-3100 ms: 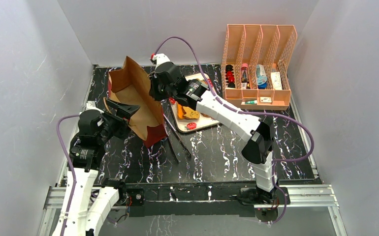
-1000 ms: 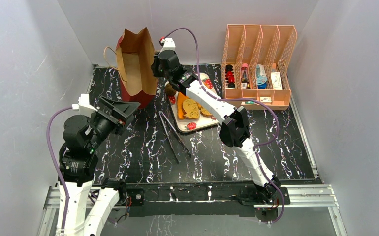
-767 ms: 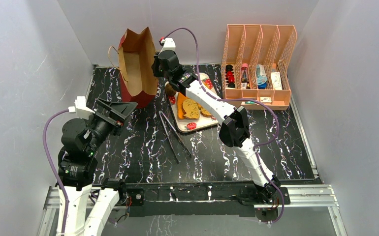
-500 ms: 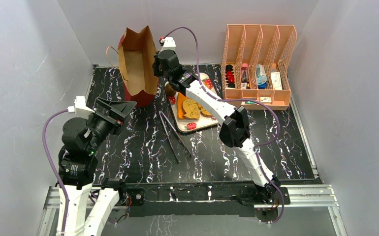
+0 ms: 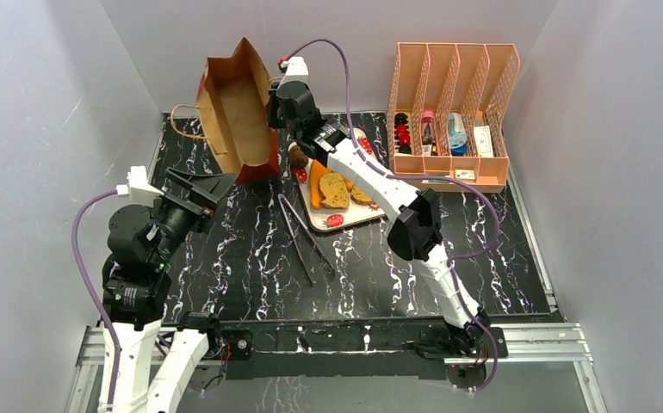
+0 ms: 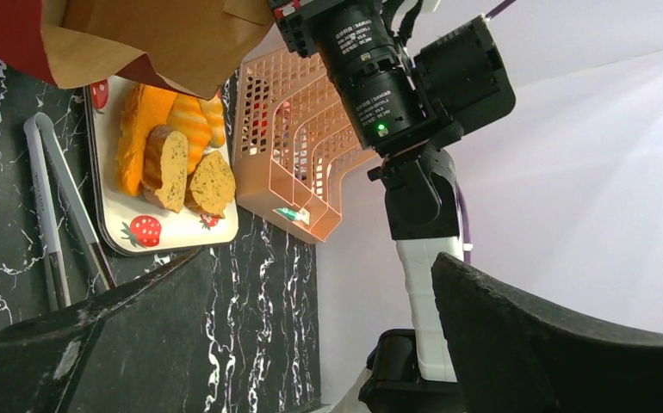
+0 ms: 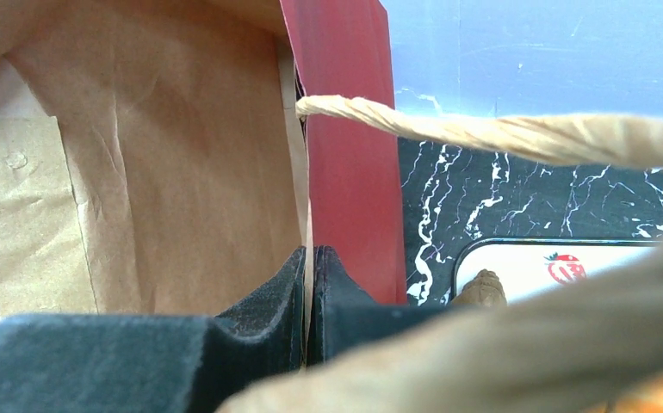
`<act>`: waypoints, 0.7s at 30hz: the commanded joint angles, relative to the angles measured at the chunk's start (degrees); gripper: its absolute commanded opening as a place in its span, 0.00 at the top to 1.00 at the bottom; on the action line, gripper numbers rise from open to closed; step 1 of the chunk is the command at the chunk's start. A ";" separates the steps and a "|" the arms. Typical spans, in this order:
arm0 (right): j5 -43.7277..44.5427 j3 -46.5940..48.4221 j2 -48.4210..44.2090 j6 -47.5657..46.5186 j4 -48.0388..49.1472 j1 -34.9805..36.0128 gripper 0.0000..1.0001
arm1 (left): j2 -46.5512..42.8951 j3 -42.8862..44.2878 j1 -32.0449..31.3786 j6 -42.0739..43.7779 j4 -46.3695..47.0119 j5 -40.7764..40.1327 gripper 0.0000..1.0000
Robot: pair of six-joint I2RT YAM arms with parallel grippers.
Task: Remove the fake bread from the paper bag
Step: Place the paper bag at the center of the board.
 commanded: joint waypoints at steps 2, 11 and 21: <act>1.43 2.81 -4.83 -0.39 0.78 0.07 1.00 | -0.46 1.65 -0.04 -0.53 1.27 -0.54 0.02; 0.68 2.17 -4.48 0.61 -1.99 -0.36 1.00 | -0.39 2.39 -0.04 -1.03 0.31 -1.45 0.02; -2.43 1.52 -2.24 5.24 -2.01 -2.63 0.92 | 0.84 3.85 -0.08 -0.04 -1.15 -2.04 0.02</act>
